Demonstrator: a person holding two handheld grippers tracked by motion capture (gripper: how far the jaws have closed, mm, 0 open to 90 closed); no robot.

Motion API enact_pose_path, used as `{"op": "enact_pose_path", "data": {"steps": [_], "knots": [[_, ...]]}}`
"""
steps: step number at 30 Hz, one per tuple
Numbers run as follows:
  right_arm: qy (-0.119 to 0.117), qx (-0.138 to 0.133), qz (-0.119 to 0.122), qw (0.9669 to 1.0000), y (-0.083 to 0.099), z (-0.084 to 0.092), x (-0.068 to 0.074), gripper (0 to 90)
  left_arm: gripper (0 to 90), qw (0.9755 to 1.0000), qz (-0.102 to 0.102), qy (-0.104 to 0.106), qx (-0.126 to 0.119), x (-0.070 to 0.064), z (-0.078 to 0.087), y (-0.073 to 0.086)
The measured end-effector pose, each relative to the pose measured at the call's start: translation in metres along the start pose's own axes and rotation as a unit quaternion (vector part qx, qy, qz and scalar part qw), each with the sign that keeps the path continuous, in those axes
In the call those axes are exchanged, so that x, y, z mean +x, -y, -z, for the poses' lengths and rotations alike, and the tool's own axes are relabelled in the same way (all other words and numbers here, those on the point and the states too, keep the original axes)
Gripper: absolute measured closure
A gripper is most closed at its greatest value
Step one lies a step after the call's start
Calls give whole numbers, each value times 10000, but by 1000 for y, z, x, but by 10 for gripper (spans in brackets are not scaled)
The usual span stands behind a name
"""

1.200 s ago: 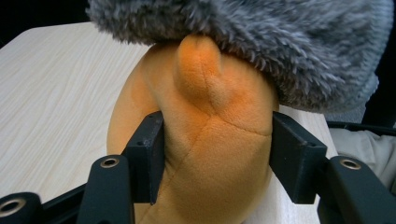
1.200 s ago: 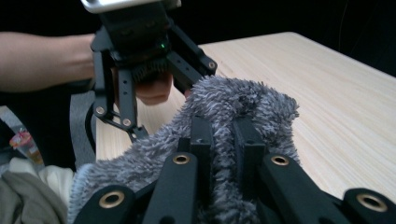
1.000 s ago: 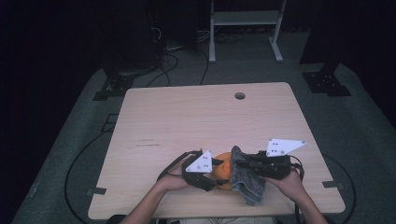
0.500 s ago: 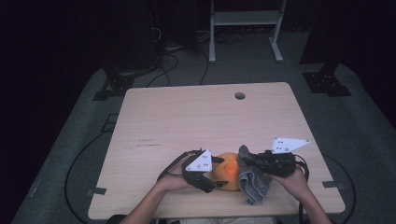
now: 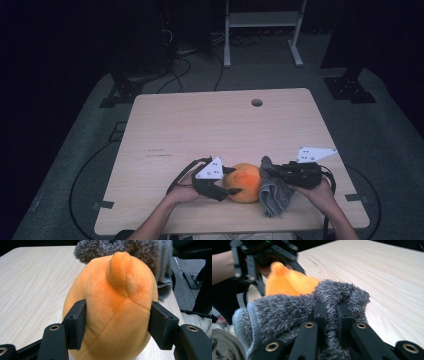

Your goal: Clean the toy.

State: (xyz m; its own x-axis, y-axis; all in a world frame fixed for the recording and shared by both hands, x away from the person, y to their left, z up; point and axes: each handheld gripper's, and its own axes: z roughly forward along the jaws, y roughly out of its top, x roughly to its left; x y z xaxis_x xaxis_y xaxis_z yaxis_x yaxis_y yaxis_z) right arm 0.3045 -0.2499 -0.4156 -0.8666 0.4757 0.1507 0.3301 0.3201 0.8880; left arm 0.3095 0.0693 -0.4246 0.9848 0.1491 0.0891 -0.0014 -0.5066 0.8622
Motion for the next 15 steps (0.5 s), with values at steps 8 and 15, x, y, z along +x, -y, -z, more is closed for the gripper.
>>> {"op": "enact_pose_path", "data": {"steps": [8, 15], "knots": [[-185, -194, 135, 9995, -6, -1, 7, 805, 387, 9994, 328, -4, -130, 9, 4, 5], [123, -17, -333, 9994, 12, 6, -13, 804, 395, 9979, 597, -21, -234, 18, 10, 12]]}}
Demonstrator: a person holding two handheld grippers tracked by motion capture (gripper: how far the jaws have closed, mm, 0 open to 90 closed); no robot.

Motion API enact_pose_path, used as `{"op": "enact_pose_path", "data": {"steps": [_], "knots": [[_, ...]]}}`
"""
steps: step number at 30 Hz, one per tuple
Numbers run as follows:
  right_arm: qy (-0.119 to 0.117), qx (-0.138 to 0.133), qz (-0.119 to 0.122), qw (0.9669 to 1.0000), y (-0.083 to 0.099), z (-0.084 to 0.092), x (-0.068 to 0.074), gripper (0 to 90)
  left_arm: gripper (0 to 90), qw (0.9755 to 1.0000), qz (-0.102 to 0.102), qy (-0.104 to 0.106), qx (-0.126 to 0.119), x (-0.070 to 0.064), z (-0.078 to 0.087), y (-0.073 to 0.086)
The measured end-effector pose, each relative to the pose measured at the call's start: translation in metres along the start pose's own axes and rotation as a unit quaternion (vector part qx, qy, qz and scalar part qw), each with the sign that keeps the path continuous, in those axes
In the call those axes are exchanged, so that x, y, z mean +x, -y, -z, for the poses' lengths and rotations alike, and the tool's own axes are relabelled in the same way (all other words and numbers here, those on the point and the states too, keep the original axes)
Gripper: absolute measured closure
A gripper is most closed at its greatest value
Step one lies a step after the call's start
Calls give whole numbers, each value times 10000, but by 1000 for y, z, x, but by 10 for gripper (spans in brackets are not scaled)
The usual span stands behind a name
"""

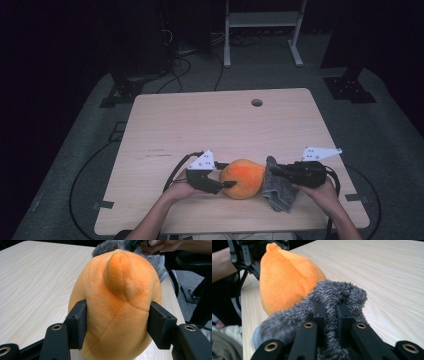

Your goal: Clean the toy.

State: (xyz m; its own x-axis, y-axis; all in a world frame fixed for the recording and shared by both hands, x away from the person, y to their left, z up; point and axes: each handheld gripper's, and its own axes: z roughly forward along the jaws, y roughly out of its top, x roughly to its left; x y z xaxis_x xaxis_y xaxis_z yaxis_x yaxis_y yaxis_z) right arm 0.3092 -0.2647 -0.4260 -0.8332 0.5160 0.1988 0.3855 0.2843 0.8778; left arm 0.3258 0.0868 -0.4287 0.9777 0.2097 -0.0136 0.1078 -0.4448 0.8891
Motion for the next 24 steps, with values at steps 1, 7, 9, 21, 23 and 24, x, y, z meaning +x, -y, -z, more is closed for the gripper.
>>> {"op": "enact_pose_path", "data": {"steps": [1, 7, 9, 21, 23, 24], "knots": [[-59, -86, 7, 9999, -1, 1, 1, 804, 396, 10000, -12, 10, -1, 0, 0, 0], [-349, -328, 303, 9984, -18, -9, 18, 804, 396, 10000, -50, 23, -15, -2, -5, -1], [-320, -277, 219, 9989, -14, -13, 15, 803, 395, 10000, 12, 53, -78, -1, -4, 1], [-193, -544, 349, 9977, -24, 2, 24, 804, 441, 9980, 416, 39, -477, 3, 1, -8], [-291, -619, 527, 9963, -33, -1, 36, 804, 443, 9990, 244, -8, -367, -3, 1, -13], [-360, -643, 594, 9955, -37, -4, 42, 805, 444, 9994, 123, -13, -313, -7, -2, -15]]}}
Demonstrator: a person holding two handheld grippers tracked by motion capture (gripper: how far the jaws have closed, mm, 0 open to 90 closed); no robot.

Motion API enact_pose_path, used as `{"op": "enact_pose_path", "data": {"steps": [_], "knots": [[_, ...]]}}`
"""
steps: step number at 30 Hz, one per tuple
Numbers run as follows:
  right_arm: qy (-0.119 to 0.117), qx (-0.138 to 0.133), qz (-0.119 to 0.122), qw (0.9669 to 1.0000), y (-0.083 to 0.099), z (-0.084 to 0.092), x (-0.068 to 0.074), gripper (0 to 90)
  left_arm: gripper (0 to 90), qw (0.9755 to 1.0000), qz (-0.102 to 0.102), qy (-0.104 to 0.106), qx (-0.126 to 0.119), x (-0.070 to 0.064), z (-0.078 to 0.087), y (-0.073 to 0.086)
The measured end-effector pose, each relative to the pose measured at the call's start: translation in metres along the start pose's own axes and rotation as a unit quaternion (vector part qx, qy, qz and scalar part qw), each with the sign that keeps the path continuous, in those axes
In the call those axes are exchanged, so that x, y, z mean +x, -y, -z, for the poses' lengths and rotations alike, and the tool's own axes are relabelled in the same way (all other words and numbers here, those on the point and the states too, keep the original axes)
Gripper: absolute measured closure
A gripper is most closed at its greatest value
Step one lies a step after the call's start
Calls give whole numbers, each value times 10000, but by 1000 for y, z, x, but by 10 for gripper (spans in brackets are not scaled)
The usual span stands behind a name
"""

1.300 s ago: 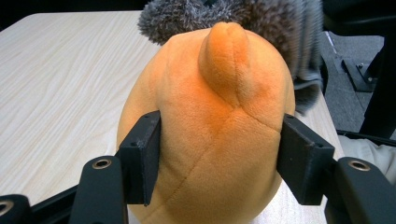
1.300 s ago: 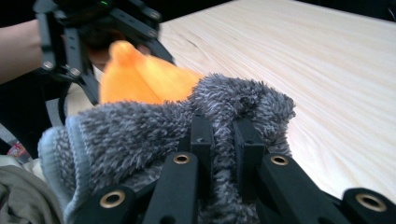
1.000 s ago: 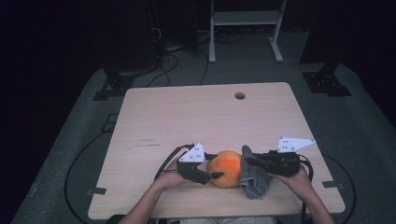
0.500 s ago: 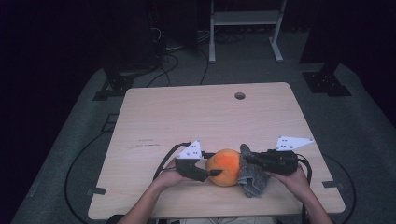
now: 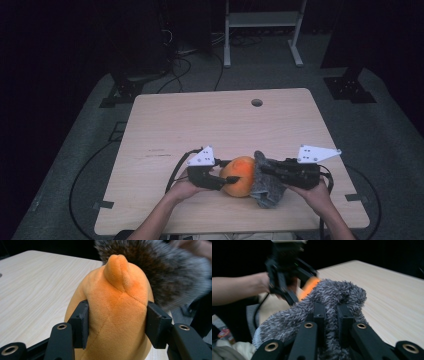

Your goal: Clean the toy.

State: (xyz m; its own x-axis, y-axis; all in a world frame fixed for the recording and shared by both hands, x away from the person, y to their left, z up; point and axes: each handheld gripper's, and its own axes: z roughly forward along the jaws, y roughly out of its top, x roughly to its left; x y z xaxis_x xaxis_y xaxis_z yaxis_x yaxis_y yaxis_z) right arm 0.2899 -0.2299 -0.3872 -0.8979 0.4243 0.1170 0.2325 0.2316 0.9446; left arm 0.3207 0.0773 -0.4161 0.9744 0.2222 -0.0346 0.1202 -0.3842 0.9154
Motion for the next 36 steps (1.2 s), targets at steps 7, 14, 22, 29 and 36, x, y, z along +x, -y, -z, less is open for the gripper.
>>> {"op": "enact_pose_path", "data": {"steps": [7, 14, 22, 29, 36], "knots": [[-74, -16, 353, 9993, -18, -22, 18, 806, 455, 9998, -130, -65, -114, -10, 1, -9], [131, 249, -37, 9996, 2, -23, 0, 806, 456, 9997, 60, -226, -28, 1, 10, -4], [111, 49, 204, 9997, -11, -30, 12, 805, 456, 9986, -228, -368, 301, -9, -4, -8], [307, 329, -74, 9990, 8, -27, -5, 805, 440, 9991, 116, -355, 196, 0, -1, -3], [133, 174, 197, 9996, -4, -32, 9, 804, 345, 9996, 107, -105, 248, -1, -4, -3]]}}
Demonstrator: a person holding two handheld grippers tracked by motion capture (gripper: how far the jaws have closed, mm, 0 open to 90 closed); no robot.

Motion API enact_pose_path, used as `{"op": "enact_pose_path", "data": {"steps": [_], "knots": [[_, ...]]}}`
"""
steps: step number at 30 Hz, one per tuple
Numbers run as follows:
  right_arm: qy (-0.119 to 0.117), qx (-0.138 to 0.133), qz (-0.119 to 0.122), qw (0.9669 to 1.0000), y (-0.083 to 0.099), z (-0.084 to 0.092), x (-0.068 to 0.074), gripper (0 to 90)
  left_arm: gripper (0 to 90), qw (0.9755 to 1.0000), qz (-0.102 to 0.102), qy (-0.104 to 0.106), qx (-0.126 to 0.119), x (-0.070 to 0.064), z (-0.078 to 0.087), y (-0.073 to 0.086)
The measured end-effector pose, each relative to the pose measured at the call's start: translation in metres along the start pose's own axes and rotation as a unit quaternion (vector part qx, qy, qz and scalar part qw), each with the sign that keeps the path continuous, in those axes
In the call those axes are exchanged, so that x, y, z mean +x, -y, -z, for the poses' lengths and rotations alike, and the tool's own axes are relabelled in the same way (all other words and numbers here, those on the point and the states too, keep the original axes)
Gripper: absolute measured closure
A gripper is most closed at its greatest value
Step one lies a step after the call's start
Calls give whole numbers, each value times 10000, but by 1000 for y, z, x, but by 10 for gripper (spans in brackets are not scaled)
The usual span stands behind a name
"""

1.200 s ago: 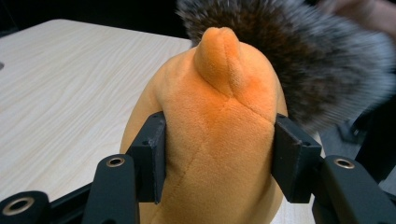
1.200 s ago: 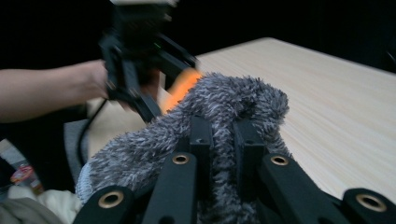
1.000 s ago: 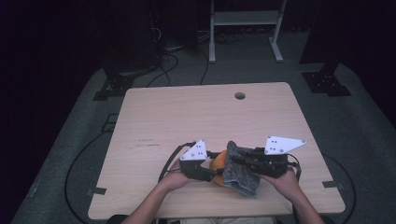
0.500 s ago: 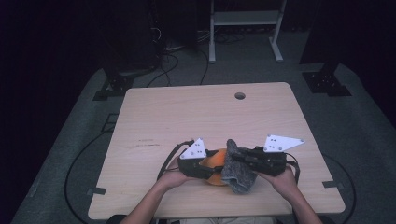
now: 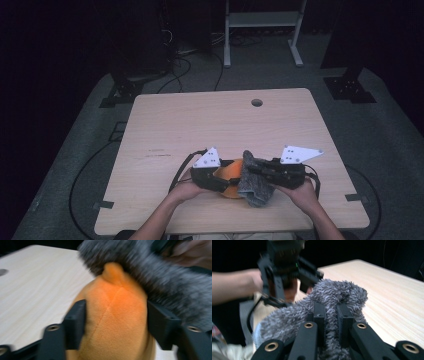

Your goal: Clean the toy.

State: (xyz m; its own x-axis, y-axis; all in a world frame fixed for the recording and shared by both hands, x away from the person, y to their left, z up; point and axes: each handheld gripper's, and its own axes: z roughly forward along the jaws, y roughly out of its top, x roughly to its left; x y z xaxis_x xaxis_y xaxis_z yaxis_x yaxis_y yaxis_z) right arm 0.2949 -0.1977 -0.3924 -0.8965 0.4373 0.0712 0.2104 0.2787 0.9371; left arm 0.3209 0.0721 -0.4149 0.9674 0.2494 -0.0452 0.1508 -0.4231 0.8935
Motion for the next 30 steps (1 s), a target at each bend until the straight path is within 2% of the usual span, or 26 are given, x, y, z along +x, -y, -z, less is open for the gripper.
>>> {"op": "enact_pose_path", "data": {"steps": [1, 3, 6, 8, 10, 11, 13, 14, 15, 16, 17, 19, 22, 24, 26, 28, 30], "knots": [[-13, 65, -3, 10000, 2, -2, -1, 804, 294, 9999, 85, 106, -19, 2, 2, 0], [-13, 105, -103, 9999, 7, -2, -4, 804, 206, 9996, 218, 119, -118, 8, 5, 2], [79, 115, -176, 9997, 10, 4, -8, 804, 123, 9993, 340, 29, 124, 14, 0, 9], [135, 112, -226, 9996, 14, 6, -12, 804, 121, 9992, 272, 119, 253, 15, -4, 13], [161, 136, -288, 9994, 17, 8, -16, 804, 178, 9995, 101, 232, 171, 14, -2, 13], [191, 148, -318, 9992, 18, 10, -18, 803, 206, 9992, 76, 354, 144, 14, 1, 14], [281, 190, -350, 9988, 21, 14, -20, 803, 222, 9970, 223, 748, 4, 17, 4, 16], [287, 206, -376, 9987, 23, 16, -22, 802, 211, 9970, 218, 742, -26, 17, 5, 17], [283, 205, -438, 9984, 25, 18, -23, 802, 188, 9977, 211, 638, 18, 17, 3, 17], [292, 209, -428, 9984, 25, 19, -24, 802, 169, 9986, 191, 472, 149, 15, -1, 16], [306, 203, -426, 9984, 25, 19, -23, 802, 134, 9988, 162, 397, 228, 14, -4, 16], [315, 195, -353, 9987, 22, 20, -22, 802, 140, 9990, -105, 126, 407, 9, -9, 16], [239, 35, -252, 9994, 13, 21, -15, 803, 283, 9987, -291, 21, 419, 4, -9, 15], [164, -67, -112, 9998, 5, 20, -8, 803, 323, 9986, -322, 37, 415, 2, -11, 15], [122, -12, -4, 9999, 0, 15, -3, 803, 345, 9982, -419, 13, 418, 0, -11, 15], [167, 99, 15, 9998, 3, 10, -5, 804, 365, 9984, -395, -35, 405, 0, -10, 15], [188, 115, -147, 9996, 9, 10, -12, 805, 390, 9991, -279, -78, 295, 1, -10, 16]]}}
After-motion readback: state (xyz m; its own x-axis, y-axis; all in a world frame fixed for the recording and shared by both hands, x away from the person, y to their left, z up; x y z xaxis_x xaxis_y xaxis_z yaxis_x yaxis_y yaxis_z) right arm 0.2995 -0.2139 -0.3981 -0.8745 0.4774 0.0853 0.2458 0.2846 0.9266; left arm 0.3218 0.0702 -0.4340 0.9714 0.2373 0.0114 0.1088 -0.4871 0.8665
